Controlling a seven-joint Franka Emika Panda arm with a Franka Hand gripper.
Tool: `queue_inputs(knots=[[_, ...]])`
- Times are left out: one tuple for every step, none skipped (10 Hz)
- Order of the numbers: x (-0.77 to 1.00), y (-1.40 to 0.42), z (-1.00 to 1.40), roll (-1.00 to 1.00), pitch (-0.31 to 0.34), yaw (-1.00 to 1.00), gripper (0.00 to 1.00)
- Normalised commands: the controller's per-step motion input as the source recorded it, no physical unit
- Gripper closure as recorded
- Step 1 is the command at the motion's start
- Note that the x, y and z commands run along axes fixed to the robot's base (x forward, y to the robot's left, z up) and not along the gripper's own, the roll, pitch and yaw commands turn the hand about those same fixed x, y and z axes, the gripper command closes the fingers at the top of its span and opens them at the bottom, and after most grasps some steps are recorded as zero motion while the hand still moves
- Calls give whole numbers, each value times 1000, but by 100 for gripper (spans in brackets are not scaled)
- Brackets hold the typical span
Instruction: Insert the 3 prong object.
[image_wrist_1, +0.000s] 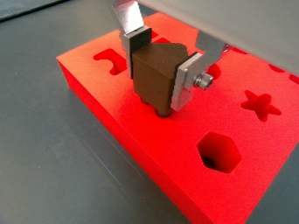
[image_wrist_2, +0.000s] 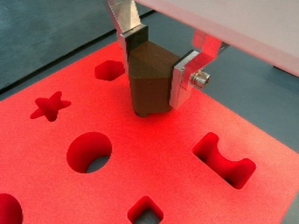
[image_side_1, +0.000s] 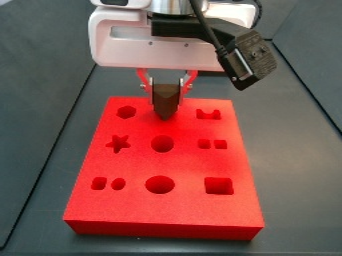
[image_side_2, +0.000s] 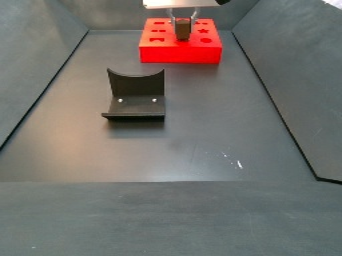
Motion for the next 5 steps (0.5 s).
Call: queue_inputs(knots=[[269, -80, -380, 0, 140, -306, 100], [229, -31, -469, -1, 124, -283, 100], [97, -11, -497, 0, 76, -240, 100], [0, 0, -40, 0, 1, 0, 100], [0, 0, 0, 0, 0, 0, 100]])
